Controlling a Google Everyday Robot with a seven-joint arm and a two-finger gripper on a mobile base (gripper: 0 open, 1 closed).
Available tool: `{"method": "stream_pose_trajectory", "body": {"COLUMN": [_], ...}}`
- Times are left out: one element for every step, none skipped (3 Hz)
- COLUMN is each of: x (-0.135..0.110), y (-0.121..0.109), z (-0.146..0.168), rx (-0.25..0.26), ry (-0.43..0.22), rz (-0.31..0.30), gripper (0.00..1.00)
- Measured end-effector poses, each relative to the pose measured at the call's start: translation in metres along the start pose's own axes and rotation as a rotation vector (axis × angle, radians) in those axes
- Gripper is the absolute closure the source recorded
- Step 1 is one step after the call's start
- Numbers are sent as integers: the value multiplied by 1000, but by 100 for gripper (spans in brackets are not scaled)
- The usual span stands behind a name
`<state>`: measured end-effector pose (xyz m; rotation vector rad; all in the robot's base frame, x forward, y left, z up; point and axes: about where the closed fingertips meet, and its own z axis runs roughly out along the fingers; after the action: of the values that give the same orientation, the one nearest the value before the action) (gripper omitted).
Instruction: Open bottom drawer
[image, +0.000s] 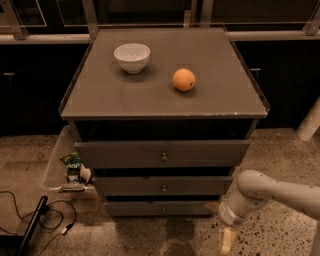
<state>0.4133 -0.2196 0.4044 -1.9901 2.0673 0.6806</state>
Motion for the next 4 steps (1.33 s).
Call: {"method": "stream_pose_trajectory", "body": {"x": [32,59,79,96], "y": [-32,-64,-93,-116], "z": [51,78,84,75], "rx": [33,127,226,316], "ry": [8,20,9,-58], "rz": [-10,-49,-62,-24], "gripper": [0,0,0,0]}}
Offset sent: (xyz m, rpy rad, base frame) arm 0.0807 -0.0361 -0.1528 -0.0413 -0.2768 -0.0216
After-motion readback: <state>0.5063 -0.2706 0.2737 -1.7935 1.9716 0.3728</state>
